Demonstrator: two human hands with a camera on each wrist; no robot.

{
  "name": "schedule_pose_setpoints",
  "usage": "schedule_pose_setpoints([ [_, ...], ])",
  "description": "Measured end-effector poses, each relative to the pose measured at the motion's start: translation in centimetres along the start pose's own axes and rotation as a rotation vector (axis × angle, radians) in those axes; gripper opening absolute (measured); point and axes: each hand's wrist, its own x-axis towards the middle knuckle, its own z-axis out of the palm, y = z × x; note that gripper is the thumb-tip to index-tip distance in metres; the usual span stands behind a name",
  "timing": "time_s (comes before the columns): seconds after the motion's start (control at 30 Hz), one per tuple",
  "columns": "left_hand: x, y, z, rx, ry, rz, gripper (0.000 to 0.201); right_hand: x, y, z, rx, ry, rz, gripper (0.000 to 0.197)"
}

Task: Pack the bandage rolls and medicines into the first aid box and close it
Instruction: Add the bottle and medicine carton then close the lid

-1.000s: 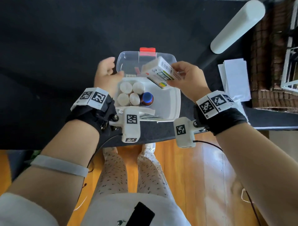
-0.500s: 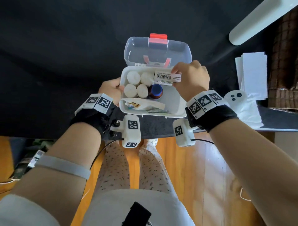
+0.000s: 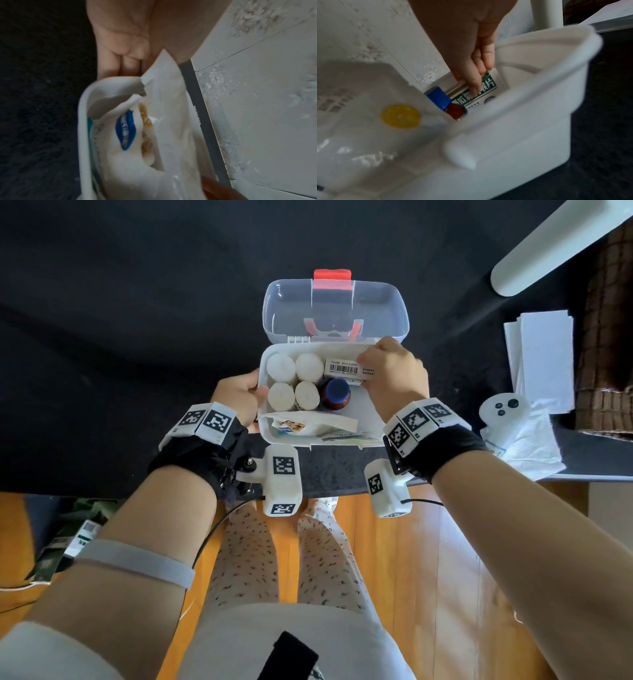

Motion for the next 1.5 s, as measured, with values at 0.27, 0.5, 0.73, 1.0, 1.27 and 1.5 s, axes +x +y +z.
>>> schedule_pose_setpoints([
  [0.27, 0.1, 0.2, -0.3, 0.038, -0.018, 0.023, 0.036, 0.2, 0.3, 0.4, 0.099, -0.018, 0.053, 0.024],
  [0.5, 0.1, 0.1, -0.2, 0.034, -0.008, 0.034, 0.036, 0.0, 0.4, 0.3, 0.026, -0.046, 0.065, 0.014],
  [0.73, 0.1, 0.4, -0.3, 0.027, -0.008, 0.005, 0.035, -0.2, 0.1, 0.5, -0.006, -0.226, 0.097, 0.034],
  [1.0, -0.2, 1.2, -0.6, 0.043, -0.048, -0.067, 0.038, -0.6, 0.3, -1.5, 0.289, -0.167, 0.215, 0.027],
  [1.27, 1.9, 6.4, -0.2, 0.017, 0.075, -0.057, 0.037, 2.0, 3.3, -6.4, 0.782, 0.097, 0.519, 0.031],
  [1.5, 3.0, 8.4, 1.0, -0.146, 0.033, -0.074, 0.025, 3.9, 3.5, -5.9, 1.039, -0.200, 0.631, 0.034],
])
